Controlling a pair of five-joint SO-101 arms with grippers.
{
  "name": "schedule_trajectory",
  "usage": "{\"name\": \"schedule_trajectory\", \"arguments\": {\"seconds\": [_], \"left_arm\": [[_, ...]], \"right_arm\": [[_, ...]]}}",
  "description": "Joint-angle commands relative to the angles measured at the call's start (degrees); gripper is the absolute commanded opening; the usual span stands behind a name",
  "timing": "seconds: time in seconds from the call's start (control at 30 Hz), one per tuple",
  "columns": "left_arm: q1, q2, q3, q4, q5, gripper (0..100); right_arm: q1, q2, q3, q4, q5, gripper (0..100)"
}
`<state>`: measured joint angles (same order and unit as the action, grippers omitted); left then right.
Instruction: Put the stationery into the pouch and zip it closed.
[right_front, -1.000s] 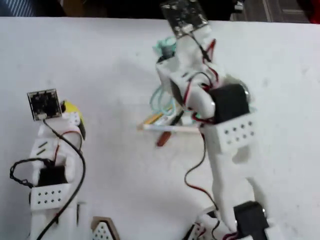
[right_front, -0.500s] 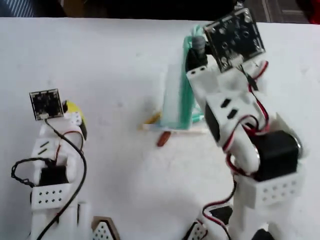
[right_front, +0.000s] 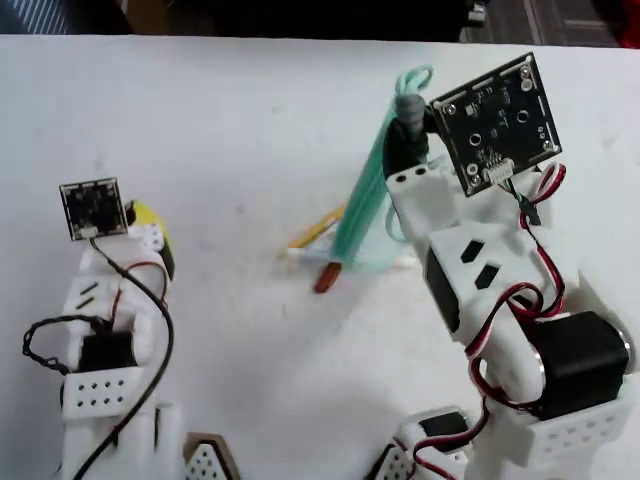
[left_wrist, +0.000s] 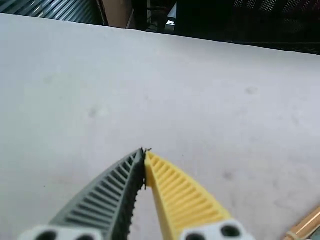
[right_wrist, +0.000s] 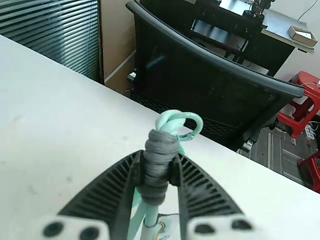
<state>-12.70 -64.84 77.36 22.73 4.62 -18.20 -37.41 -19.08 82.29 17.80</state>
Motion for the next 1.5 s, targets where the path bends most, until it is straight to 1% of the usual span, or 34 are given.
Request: {"name": "schedule_trajectory", "arguments": {"seconds": [0.0, 0.33, 0.43, 0.7, 0.8, 0.87, 0.93, 1.0, 1.07, 1.23, 1.33, 1.47], "left_arm": [[0.57, -1.1, -0.35, -0.88, 0.44, 2], [0.57, -1.1, -0.35, -0.88, 0.44, 2], [0.66, -1.1, -0.35, -1.05, -1.67, 2], [0.66, -1.1, -0.35, -1.14, -1.67, 2], [0.66, -1.1, -0.35, -1.23, -1.76, 2], [0.66, -1.1, -0.35, -1.23, -1.76, 2], [0.84, -1.19, -0.35, -1.23, -1.76, 2], [2.33, -1.27, -0.35, -0.97, -1.85, 2], [4.53, -1.27, -0.35, -0.88, -2.02, 2], [12.53, -1.27, 0.18, -1.49, -5.36, 2], [17.8, -1.27, -1.93, -2.2, -5.45, 2], [23.08, -1.01, -5.8, -2.2, -5.45, 2]], "right_arm": [[0.31, -1.27, -2.73, 0.13, 0.79, 1.7], [0.31, -1.1, -2.46, 0.31, 0.79, 1.7], [0.04, -0.84, -2.46, 2.07, 0.79, 1.7], [-0.57, -1.36, -2.9, 4.18, 0.53, 1.7], [-5.41, -1.36, -2.9, 7.16, 0.88, 1.7], [-11.03, -1.36, -2.9, 9.98, 1.23, 1.7], [-17.54, -1.36, -2.9, 12.79, 4.13, 1.7], [-23.6, -1.36, -2.64, 14.99, 6.24, 1.7], [-27.74, -1.27, -2.37, 15.96, 6.33, 1.7], [-32.48, -0.84, -2.55, 14.99, 3.69, 1.7], [-32.75, -0.04, -2.46, 14.02, 3.69, 1.7], [-32.75, 0.22, -2.46, 15.6, 3.6, 1.7]]}}
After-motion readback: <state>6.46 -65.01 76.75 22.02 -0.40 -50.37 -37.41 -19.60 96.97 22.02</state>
